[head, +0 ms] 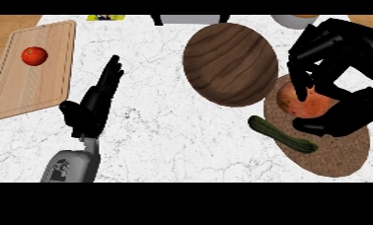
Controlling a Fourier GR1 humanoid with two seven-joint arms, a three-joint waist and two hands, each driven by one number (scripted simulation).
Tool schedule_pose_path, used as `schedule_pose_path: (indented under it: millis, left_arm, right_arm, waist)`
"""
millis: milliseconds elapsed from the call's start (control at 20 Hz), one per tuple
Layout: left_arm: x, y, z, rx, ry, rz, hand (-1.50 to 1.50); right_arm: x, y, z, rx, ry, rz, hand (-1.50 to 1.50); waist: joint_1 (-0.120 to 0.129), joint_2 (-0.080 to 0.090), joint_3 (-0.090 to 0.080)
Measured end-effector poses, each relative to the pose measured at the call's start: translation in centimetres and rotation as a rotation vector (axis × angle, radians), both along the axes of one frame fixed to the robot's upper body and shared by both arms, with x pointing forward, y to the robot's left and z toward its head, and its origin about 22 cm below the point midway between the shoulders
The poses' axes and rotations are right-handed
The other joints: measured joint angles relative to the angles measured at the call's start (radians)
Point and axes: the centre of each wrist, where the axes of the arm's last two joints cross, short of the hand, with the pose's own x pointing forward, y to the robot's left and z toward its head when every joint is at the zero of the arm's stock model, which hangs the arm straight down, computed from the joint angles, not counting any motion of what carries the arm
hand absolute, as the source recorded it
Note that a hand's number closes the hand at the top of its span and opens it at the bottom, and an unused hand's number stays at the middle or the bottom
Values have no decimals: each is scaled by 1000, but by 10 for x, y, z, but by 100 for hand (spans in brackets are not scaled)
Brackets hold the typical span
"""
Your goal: Pick the sweet potato from the placemat and place it in the bowl
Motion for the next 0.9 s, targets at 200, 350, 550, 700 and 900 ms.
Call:
schedule_pose_path:
  millis: [200,350,550,700,900]
  left_arm:
    - [-2,-1,0,6,-6,0,0]
    - [2,0,2,8,-7,1,0]
    - [-1,-1,-1,2,-4,-8,0]
    - [-3,-3,-2,4,-8,-9,0]
    - [-1,1,2,5,-9,-12,0]
  right_arm:
    - [27,19,-19,-28,-58,-55,150]
    - [49,35,-37,-40,-69,-88,150]
    - [75,45,-68,-67,-94,-131,150]
    - [94,52,-90,-87,-103,-157,150]
    - [113,58,-112,-153,-84,-155,150]
  waist:
    - [3,1,0]
    - [1,2,0]
    - [6,4,1]
    - [12,7,1]
    - [15,8,1]
